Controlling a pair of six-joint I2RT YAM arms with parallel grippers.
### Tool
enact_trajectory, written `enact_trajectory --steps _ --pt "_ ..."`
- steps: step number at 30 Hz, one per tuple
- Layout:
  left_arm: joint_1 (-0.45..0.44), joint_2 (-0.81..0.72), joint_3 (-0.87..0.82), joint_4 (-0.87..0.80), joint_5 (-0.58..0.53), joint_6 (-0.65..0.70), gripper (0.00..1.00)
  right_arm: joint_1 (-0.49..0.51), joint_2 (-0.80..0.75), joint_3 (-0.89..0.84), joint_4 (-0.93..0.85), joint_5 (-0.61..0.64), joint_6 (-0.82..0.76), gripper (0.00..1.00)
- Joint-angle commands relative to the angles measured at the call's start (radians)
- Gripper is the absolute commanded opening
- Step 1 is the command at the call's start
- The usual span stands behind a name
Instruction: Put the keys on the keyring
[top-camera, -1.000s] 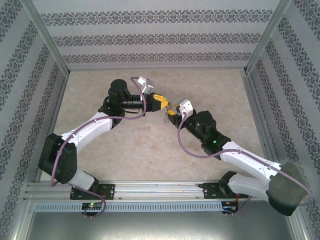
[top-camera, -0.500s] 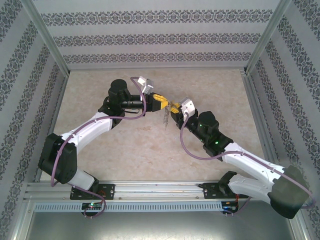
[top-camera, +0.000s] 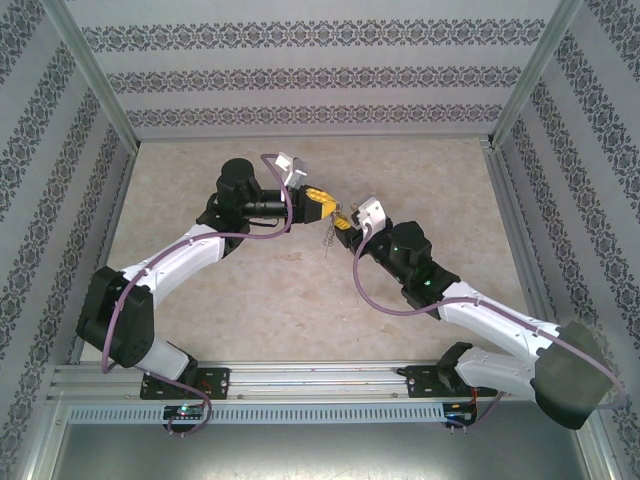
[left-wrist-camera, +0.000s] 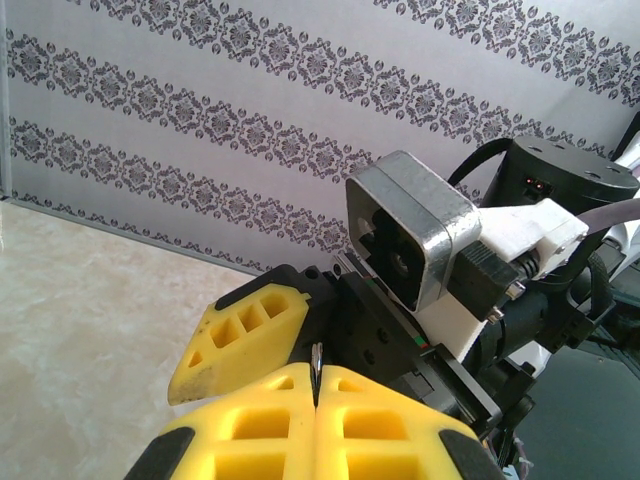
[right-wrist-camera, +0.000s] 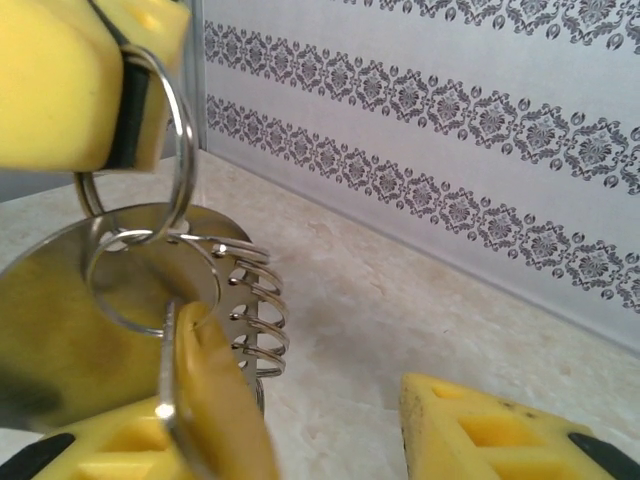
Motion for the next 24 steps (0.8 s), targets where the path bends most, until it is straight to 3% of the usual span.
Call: enact_trajectory --steps 1,13,20,24 --pt "-0.013 -0.024 0.024 0.048 0.001 -0.011 0.0 0.008 -0.004 0.009 0.069 0.051 0.007 0.44" --pt "-0.014 -0.019 0.03 0.047 0.002 -0.011 0.0 0.007 -0.037 -0.018 0.069 0.012 -0.002 0.3" --pt "-0.013 -0.019 0.029 0.048 -0.001 -0.008 0.0 0.009 -0.058 -0.015 0.013 -0.031 -0.011 0.04" --pt "-0.015 -0.018 0.024 0.055 -0.004 -0.007 0.0 0.009 -0.074 -0.01 -0.016 -0.031 -0.019 0.0"
